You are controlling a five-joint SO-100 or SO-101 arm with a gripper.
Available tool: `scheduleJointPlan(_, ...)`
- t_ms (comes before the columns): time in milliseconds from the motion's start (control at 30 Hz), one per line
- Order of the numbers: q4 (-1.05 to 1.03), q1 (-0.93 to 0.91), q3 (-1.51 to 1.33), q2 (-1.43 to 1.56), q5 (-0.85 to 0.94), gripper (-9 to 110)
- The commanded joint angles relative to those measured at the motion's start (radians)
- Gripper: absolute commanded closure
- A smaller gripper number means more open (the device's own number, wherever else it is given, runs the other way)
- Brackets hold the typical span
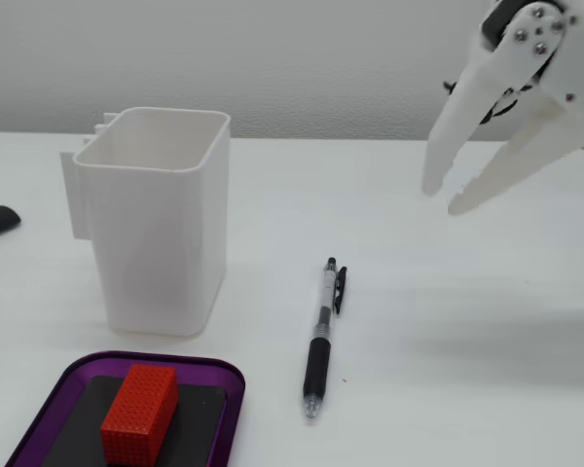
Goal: Remove the cube from the box.
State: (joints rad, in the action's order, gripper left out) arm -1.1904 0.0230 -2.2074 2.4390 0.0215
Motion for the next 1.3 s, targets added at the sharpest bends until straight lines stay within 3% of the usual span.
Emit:
scheduleJointPlan(0, -0.087, 0.101, 0.242, -0.310, 0.012, 92)
scheduleJointPlan(300, -0.308, 0.322, 0.788, -0.861, 0.146, 84)
scheduleJointPlan(633, -0.325, 0.319, 1.253, -1.209, 0.137, 82)
scheduleJointPlan(1267, -0.314, 0.176, 1.878, -1.658, -0.097, 80)
